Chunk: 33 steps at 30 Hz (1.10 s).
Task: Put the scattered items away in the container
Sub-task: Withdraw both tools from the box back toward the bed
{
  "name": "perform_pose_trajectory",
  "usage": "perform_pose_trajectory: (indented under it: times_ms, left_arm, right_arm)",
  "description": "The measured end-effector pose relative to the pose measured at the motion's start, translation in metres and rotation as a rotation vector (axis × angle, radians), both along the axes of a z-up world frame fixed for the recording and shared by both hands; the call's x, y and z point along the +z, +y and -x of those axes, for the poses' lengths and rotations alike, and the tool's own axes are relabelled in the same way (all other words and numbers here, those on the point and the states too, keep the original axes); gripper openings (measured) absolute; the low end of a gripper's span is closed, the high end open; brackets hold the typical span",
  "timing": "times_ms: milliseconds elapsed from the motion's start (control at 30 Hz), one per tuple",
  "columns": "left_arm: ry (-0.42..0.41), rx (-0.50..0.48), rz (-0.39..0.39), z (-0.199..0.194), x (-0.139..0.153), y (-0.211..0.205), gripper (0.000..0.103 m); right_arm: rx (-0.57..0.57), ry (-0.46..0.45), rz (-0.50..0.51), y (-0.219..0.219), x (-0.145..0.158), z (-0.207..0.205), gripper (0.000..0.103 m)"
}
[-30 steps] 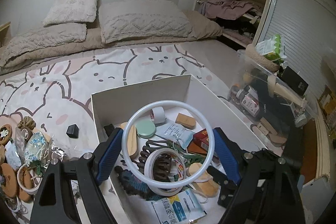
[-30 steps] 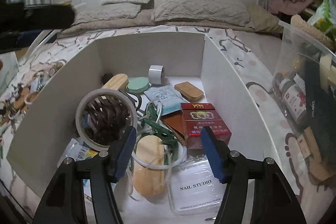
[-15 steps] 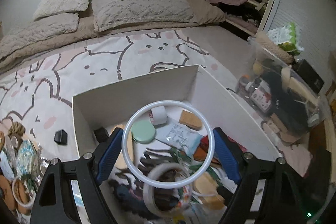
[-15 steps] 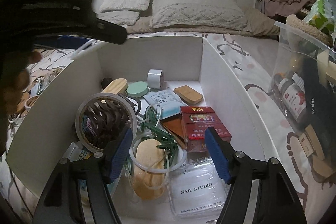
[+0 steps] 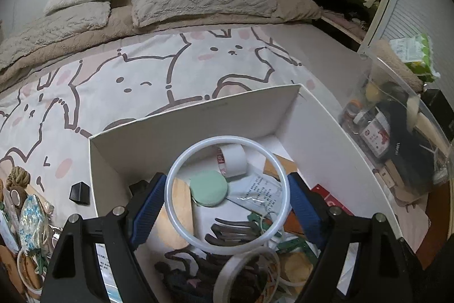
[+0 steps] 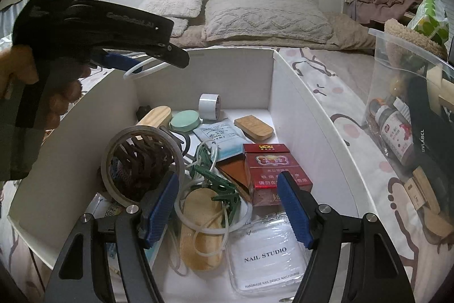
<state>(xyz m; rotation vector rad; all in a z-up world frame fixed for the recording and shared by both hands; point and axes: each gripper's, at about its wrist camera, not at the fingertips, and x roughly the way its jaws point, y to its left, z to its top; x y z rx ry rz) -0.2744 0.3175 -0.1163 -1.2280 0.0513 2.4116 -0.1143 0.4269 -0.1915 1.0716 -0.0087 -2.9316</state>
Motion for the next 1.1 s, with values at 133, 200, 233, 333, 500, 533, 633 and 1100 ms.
perform_pose_trajectory:
  times_ms: [133, 200, 233, 333, 500, 533, 633, 1100]
  left_arm:
    - [-0.030, -0.028, -0.005, 0.003, -0.004, 0.004, 0.091]
    - [-0.038, -0.015, -0.004, 0.004, -0.005, 0.002, 0.103]
    - [-0.038, -0.004, -0.012, 0.004, -0.005, 0.000, 0.103]
    - [-0.042, 0.019, -0.035, 0.005, -0.005, -0.007, 0.103]
    - [-0.057, 0.040, -0.048, 0.003, -0.006, -0.014, 0.103]
    - [-0.057, 0.038, -0.050, 0.002, -0.006, -0.014, 0.103]
    - [-0.048, 0.027, -0.046, -0.003, -0.004, -0.012, 0.103]
    - [-0.005, 0.001, -0.054, -0.030, 0.003, -0.012, 0.103]
  right_arm:
    - [0.000, 0.003, 0.000, 0.000, 0.000, 0.000, 0.072]
    - [0.001, 0.006, -0.002, 0.000, 0.000, 0.000, 0.072]
    - [0.001, 0.007, -0.002, 0.000, 0.000, 0.000, 0.072]
    - [0.001, 0.010, -0.001, 0.000, 0.000, -0.001, 0.072]
    - [0.001, 0.012, -0.001, 0.000, -0.001, -0.002, 0.072]
    - [0.001, 0.012, -0.001, 0.000, -0.001, -0.002, 0.072]
    - [0.001, 0.013, 0.000, -0.001, 0.000, -0.002, 0.072]
    - [0.001, 0.021, 0.002, -0.001, 0.000, -0.003, 0.072]
